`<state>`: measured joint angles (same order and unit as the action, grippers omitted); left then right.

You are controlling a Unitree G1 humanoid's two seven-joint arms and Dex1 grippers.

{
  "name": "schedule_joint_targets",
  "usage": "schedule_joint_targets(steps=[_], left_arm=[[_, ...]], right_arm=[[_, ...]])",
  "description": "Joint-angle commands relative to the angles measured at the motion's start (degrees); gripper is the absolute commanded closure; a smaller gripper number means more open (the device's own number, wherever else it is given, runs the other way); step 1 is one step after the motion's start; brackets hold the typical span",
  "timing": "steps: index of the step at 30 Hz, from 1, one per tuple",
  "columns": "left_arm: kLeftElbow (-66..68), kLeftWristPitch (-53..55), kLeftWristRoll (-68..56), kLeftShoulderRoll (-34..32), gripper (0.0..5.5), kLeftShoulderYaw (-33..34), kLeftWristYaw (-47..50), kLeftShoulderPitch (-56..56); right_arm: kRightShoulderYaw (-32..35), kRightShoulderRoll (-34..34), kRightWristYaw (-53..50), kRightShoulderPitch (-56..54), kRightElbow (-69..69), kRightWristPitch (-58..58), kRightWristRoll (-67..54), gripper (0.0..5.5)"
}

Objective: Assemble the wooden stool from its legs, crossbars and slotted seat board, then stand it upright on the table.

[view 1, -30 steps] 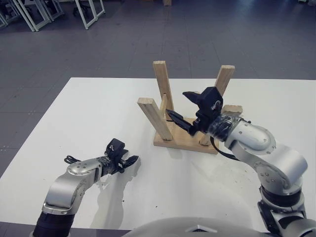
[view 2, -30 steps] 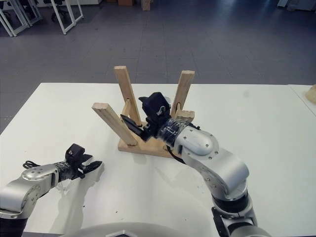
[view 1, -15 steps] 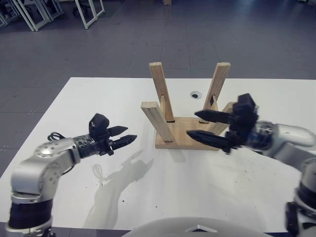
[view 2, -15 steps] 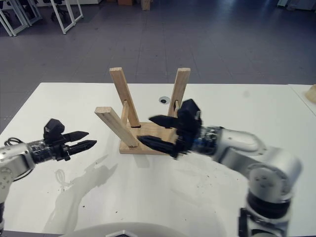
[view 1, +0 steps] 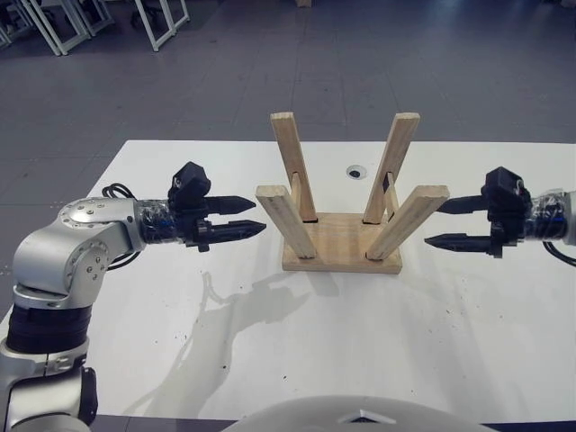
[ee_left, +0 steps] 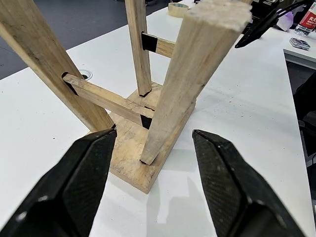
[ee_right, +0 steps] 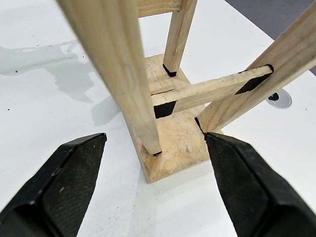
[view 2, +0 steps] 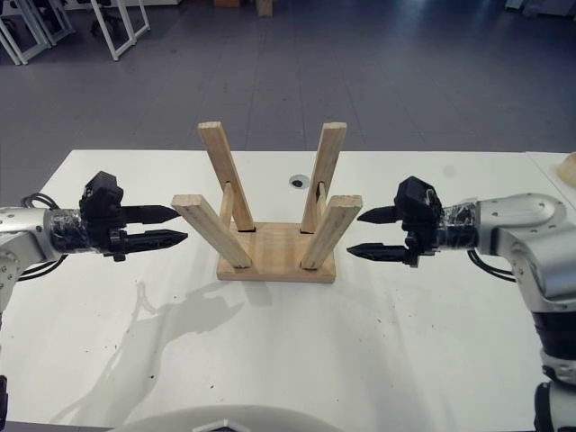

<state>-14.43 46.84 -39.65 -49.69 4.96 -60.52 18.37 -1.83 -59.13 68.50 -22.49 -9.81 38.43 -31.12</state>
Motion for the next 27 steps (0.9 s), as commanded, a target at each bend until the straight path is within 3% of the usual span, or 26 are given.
schedule_joint_targets(steps=[1, 11, 18, 23, 27], left_arm=[[1.5, -0.6, 0.4, -0.5, 2.65, -1.3, -2.0, 3.1], [3.9, 0.6, -2.1, 2.1, 2.65, -1.9, -4.0, 9.5], [3.2, 1.3, -3.2, 3.4, 3.76, -2.7, -3.9, 8.9], [3.1, 1.9, -4.0, 3.5, 4.09, -2.8, -4.5, 8.1], [0.4, 5.0, -7.6, 1.1, 4.1, -0.3, -5.5, 4.3]], right_arm=[[-2.3, 1.7, 1.8, -4.4, -0.1, 0.1, 0.5, 1.83], [-5.1, 6.0, 0.7, -6.9, 1.8, -1.1, 3.9, 1.83], [-3.0, 8.3, 3.2, -7.9, 3.2, -1.4, 1.2, 3.27], [-1.5, 9.2, 4.6, -8.4, 2.0, 5.8, -5.2, 4.16], [-1.6, 7.9, 5.5, -3.7, -6.7, 15.6, -12.6, 4.17]])
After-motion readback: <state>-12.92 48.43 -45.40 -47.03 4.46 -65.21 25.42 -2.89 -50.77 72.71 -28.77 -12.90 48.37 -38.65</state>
